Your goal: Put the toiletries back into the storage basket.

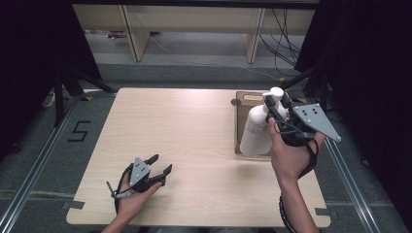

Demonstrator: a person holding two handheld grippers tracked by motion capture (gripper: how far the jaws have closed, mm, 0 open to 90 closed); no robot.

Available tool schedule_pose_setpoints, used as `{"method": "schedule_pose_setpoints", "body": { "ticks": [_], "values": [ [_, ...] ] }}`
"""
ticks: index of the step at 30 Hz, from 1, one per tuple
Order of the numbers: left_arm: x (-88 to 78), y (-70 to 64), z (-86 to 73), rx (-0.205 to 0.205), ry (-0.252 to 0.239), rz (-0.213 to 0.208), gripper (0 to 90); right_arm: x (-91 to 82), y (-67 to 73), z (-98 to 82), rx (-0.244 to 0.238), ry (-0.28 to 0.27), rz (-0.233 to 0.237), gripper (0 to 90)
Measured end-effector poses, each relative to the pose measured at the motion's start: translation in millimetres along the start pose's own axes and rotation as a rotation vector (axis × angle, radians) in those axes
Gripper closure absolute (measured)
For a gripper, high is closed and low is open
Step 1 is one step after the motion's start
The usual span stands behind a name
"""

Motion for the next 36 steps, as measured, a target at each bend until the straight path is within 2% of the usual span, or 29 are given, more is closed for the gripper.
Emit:
{"method": "schedule_pose_setpoints", "body": {
  "ticks": [2, 5, 6, 9, 10, 12, 13, 15, 24, 30, 31, 36],
  "values": [
    [0.0, 0.0, 0.0, -0.001, -0.001, 0.000, 35.4, 2.3, 0.8, 0.9, 0.011, -0.001, -0.003, 60.6],
    [0.0, 0.1, 0.1, -0.001, -0.001, 0.000, 35.3, 5.8, -0.3, 4.0, -0.002, -0.015, -0.006, 60.6],
    [0.0, 0.1, 0.0, -0.001, -0.001, 0.000, 35.4, 5.9, 0.9, 4.3, 0.010, -0.009, -0.004, 60.6],
    [0.1, 0.0, 0.0, -0.002, -0.001, 0.000, 35.4, 10.4, -1.2, 6.1, -0.004, -0.014, -0.013, 60.6],
    [0.0, 0.1, 0.1, -0.001, -0.001, 0.000, 35.4, 11.6, -0.7, 6.5, 0.006, -0.013, -0.011, 60.6],
    [0.0, 0.1, 0.0, -0.002, -0.001, 0.000, 35.3, 14.6, -3.1, 7.1, -0.009, -0.019, -0.018, 60.6],
    [0.1, 0.1, 0.1, -0.002, -0.001, 0.000, 35.4, 15.6, -2.6, 6.5, 0.005, -0.008, -0.019, 60.6],
    [0.0, 0.1, 0.1, -0.003, -0.001, 0.000, 35.4, 19.2, -3.9, 6.7, 0.000, -0.018, -0.025, 60.6],
    [0.0, 0.2, 0.1, -0.004, -0.002, 0.000, 35.4, 29.2, -6.4, 0.5, -0.003, 0.006, -0.040, 60.6],
    [-0.1, 0.2, 0.1, -0.003, -0.002, -0.001, 35.3, 36.6, -6.5, -4.3, 0.020, 0.012, -0.045, 60.6],
    [-0.1, 0.2, 0.1, -0.004, -0.002, -0.002, 35.4, 37.4, -8.1, -4.4, 0.008, 0.010, -0.050, 60.6],
    [0.0, 0.2, 0.2, -0.003, -0.003, -0.002, 35.3, 41.5, -9.3, -7.2, 0.021, 0.018, -0.057, 60.6]
  ]
}}
Point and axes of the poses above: each handheld gripper's, and its own axes: x roughly forward along the jaws, z roughly out of its top, y roughly to its left, the point moved 8 cm from there along x, roughly forward along the jaws, and after that the axes turned 5 degrees about -y, right-handed, at the moved point
